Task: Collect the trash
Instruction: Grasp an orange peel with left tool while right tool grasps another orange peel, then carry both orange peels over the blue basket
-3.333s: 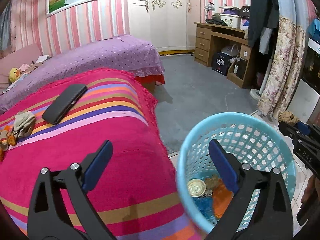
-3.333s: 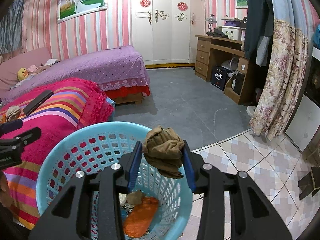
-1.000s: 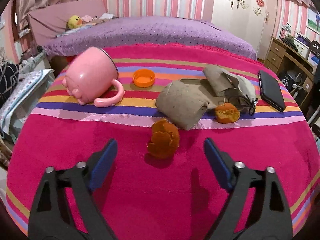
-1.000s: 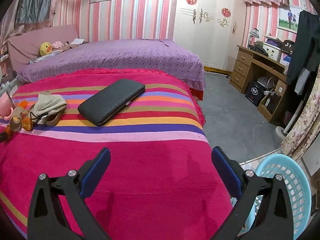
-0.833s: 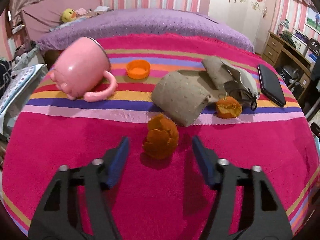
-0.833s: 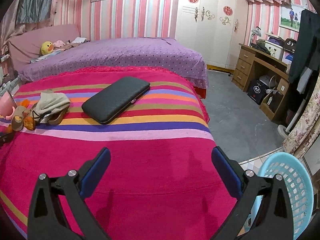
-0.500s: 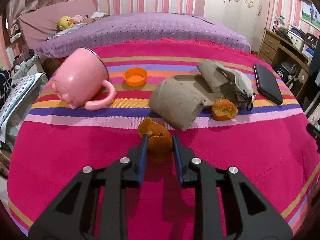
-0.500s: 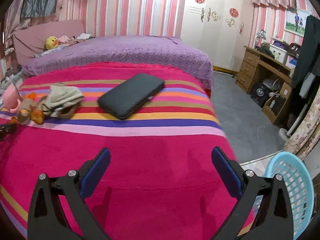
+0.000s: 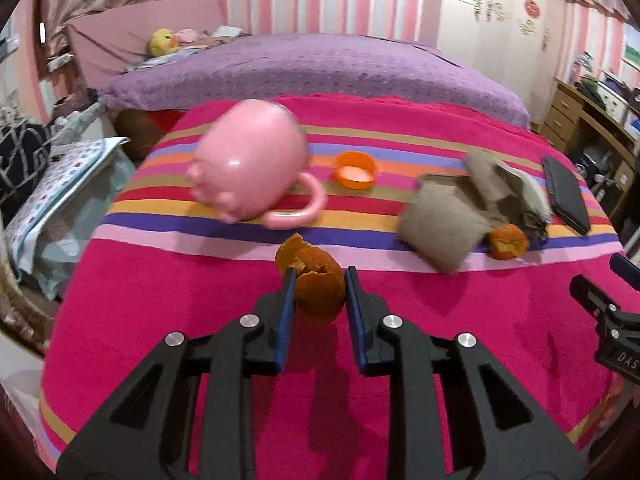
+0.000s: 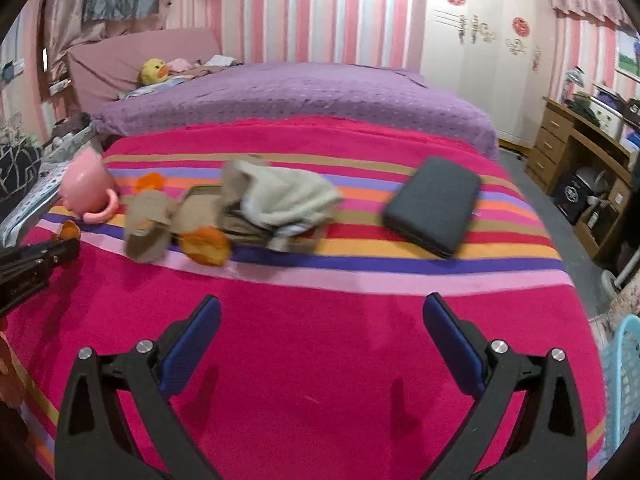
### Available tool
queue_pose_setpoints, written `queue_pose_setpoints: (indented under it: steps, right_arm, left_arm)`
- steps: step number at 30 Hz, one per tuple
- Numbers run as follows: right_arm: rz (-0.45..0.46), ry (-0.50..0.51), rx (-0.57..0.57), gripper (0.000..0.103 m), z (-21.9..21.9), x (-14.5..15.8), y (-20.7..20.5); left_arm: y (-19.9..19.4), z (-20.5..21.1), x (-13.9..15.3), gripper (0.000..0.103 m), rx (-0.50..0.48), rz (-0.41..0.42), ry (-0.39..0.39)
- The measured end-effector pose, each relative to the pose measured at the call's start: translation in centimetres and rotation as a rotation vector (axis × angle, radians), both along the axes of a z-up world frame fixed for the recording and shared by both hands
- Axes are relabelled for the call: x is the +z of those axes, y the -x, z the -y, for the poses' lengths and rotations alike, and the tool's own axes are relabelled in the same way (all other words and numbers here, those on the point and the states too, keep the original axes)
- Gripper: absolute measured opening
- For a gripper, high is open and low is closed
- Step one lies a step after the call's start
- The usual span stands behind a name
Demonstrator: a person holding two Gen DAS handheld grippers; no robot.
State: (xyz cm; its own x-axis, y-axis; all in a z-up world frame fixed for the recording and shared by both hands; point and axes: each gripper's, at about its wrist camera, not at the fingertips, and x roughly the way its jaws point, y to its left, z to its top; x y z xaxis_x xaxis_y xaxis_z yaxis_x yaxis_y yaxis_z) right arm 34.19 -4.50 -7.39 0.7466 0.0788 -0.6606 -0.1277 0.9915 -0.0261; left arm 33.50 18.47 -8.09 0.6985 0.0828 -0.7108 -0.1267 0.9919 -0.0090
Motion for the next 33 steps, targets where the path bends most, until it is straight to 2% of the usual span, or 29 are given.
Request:
queue_pose_setpoints:
  steps: [2,7,11,18,19,20,21,28,33]
  right_arm:
    - [-0.016,-0.001,0.018,0.098,-1.6,-0.2,-0.7]
    - [-0.063,-0.009,0.054,0.097,-4.5,-0.7,-2.3]
    - [-0.09,0.015,0.081,0.07,-6.1,-1.4,-3.6]
    - [-0.126,-0.019,0.103,0.06,-6.8,-2.1,-5.6]
    - [-0.129,-0.025,0.111,0.054,-6.8,-2.1,-5.6]
    - [-0.128,-0.038,0.122,0.043,-6.8,-2.1,-5.5]
    - [-0.125,-0.05,0.132,0.038,-6.7,-2.1,-5.4]
    - [-0.067,-0.059,0.183,0.035,-5.2,-1.0,-3.0]
    - [-0.026,-0.068,0.183,0.035,-2.3,0.0,-0.5]
  left_arm:
    - [0.1,-0.6,0.2,0.023,0.011,0.008,-0.021]
    - [0.5,-1.9,0.3,0.023,0.027,0.019,-0.013]
    - [0.7,-2.8,0.3,0.023,0.052,0.021,0.004]
    - [0.8,-2.8,0.5,0.023,0.075,0.023,0.02]
    - [0.7,-2.7,0.5,0.023,0.079,0.02,0.018]
    - [0.6,-2.7,0.5,0.023,0.081,0.017,0.016]
    - [0.7,-2.5,0.6,0.023,0.08,0.02,0.016]
    - [1.6,-1.4,1.5,0.023,0.077,0.051,-0.008]
    - [2.2,0.3,2.2,0.023,0.067,0.071,-0.028]
